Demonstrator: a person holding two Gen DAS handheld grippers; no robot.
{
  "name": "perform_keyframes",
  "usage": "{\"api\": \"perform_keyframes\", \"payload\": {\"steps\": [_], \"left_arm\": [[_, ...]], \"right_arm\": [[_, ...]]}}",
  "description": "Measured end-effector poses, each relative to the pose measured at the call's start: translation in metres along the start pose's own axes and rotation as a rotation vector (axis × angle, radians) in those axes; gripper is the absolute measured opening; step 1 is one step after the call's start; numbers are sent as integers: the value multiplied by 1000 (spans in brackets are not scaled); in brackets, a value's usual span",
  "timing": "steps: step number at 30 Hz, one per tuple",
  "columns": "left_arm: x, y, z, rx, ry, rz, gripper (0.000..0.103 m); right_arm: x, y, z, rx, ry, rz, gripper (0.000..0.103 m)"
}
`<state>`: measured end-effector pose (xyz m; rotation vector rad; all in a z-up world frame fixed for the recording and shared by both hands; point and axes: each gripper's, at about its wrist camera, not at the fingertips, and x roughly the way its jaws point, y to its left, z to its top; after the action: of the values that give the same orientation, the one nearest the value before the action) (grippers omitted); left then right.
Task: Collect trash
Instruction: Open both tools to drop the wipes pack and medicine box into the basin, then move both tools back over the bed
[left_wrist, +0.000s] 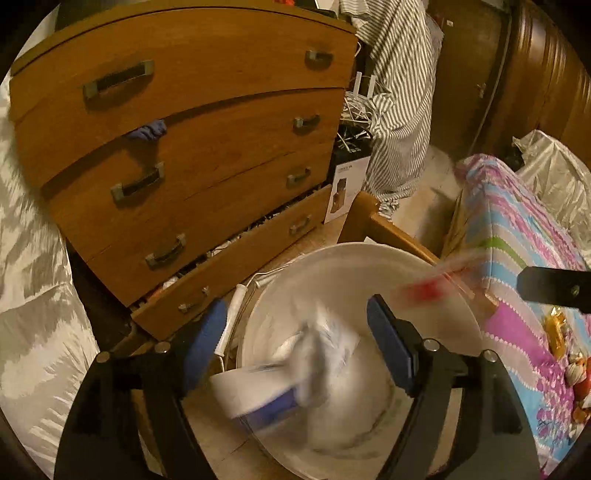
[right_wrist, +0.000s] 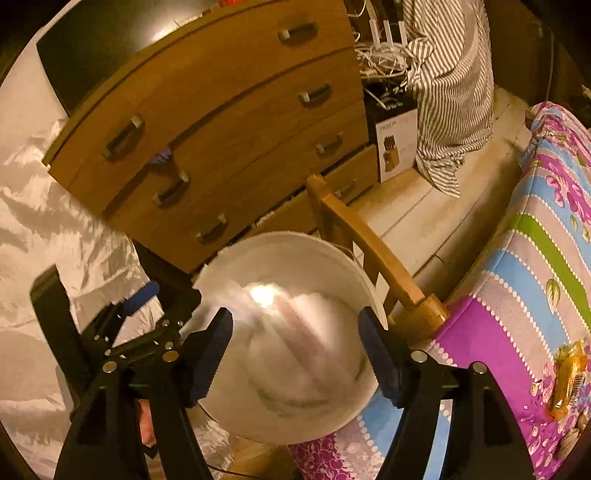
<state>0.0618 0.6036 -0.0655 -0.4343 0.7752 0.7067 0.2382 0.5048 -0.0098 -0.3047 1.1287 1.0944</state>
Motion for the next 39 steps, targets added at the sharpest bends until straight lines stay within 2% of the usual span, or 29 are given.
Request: {"api": "perform_keyframes", "payload": {"steps": [10, 16, 22, 27, 32, 36, 39], "left_arm": [[-10, -1, 0, -2, -15, -4, 75], [-29, -21, -7, 23, -34, -43, 75], [-46, -87, -34, 127, -45, -160, 75], [-49, -165, -71, 245, -11, -287, 75], [-47, -254, -120, 392, 45, -404, 75], [-49, -319, -166, 512, 94, -494, 75], [-51, -361, -196, 589, 131, -551, 75]], "right_arm": [[-23, -12, -7, 20, -31, 18, 72], [-57, -27, -42, 21, -110, 28, 72], [-126, -82, -131, 57, -282, -51, 72], [-181, -151, -233, 136, -383, -165, 73], [-227, -221, -334, 220, -432, -268, 73], [-263, -277, -415, 279, -453, -392, 73], [-276, -322, -470, 339, -437, -493, 73]]}}
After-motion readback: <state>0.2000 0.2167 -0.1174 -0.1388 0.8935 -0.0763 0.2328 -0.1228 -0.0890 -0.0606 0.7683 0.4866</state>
